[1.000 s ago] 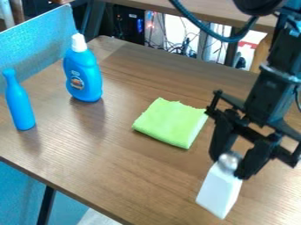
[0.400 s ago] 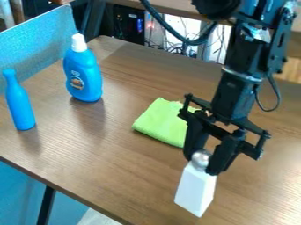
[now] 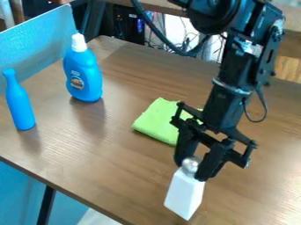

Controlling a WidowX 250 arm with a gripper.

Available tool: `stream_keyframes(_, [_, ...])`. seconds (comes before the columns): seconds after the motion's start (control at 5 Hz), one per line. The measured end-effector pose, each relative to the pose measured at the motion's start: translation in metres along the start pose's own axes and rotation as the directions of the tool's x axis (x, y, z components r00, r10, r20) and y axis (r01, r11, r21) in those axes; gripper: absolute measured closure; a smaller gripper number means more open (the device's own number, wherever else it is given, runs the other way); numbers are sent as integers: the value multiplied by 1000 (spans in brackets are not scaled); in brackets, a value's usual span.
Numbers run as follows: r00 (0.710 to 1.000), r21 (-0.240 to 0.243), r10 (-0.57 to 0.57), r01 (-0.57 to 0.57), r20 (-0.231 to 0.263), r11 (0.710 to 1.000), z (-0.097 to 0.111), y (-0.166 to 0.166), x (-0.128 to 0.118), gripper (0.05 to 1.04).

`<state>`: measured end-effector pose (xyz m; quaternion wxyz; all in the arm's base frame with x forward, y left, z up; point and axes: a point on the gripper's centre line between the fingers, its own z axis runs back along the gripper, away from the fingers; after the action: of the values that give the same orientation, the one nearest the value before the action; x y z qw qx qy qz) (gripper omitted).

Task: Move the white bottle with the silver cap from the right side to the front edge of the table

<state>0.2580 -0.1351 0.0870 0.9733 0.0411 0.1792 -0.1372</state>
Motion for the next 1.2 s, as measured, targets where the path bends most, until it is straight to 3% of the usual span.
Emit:
stream_keyframes(0.2, [1000,-2,-14,14,14,1000,-10,0,2,566])
stream_keyframes(0.4, [997,-30,-45,47,63,998,-11,-2,0,566])
stream_keyframes(0.6, [993,-59,-22,29,117,998,-11,-5,-3,495])
stream_keyframes(0.8, [990,-71,-6,16,137,997,-11,-5,-6,194])
stream_keyframes(1.0, [983,-68,0,13,185,998,2,-3,-9,72])
stream_keyframes(1.2, [968,-54,-16,31,251,998,17,-1,-10,76])
